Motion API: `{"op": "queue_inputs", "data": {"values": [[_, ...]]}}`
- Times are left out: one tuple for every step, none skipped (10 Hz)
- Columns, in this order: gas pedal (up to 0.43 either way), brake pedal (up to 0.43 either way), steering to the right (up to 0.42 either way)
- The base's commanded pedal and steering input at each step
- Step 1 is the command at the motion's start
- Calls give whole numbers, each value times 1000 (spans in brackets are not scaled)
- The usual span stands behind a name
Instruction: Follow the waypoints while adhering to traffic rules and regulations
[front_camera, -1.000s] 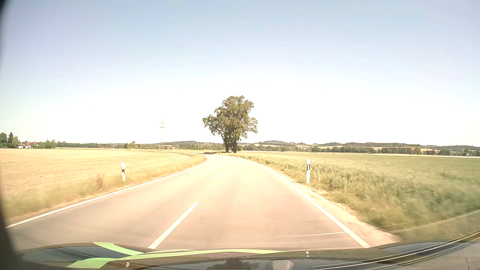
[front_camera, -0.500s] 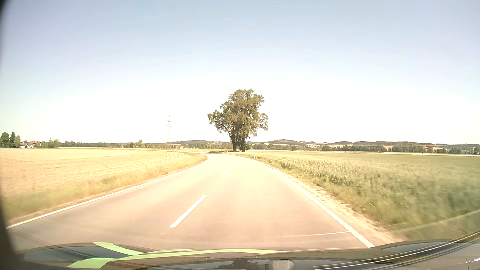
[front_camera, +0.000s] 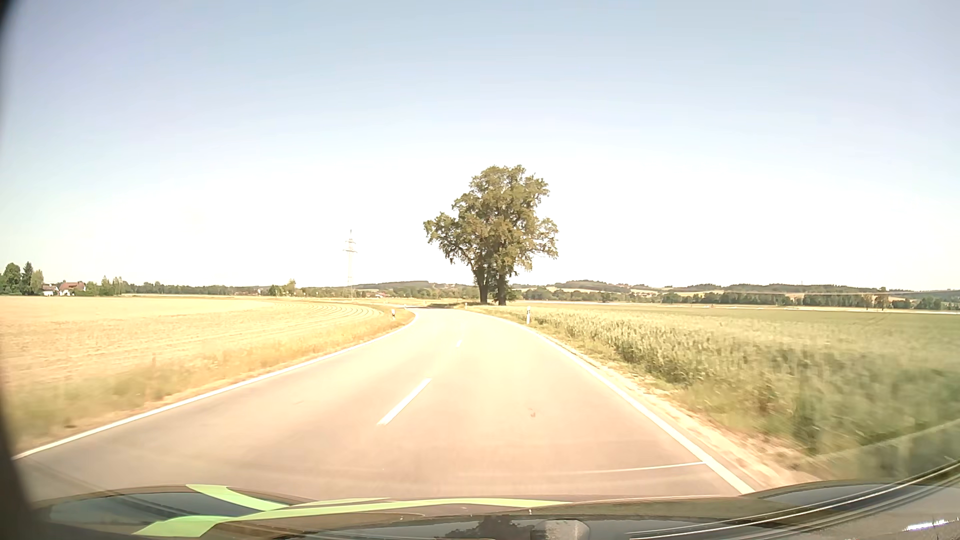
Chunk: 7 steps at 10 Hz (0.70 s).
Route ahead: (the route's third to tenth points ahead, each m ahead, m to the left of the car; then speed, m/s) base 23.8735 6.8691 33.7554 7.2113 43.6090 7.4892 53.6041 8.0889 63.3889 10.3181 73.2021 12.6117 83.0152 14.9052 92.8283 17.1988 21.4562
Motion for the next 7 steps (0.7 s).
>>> {"op": "queue_inputs", "data": {"values": [[228,0,-17],[228,0,-17],[228,0,-17],[220,0,-17],[197,0,-17],[197,0,-17],[197,0,-17]]}}
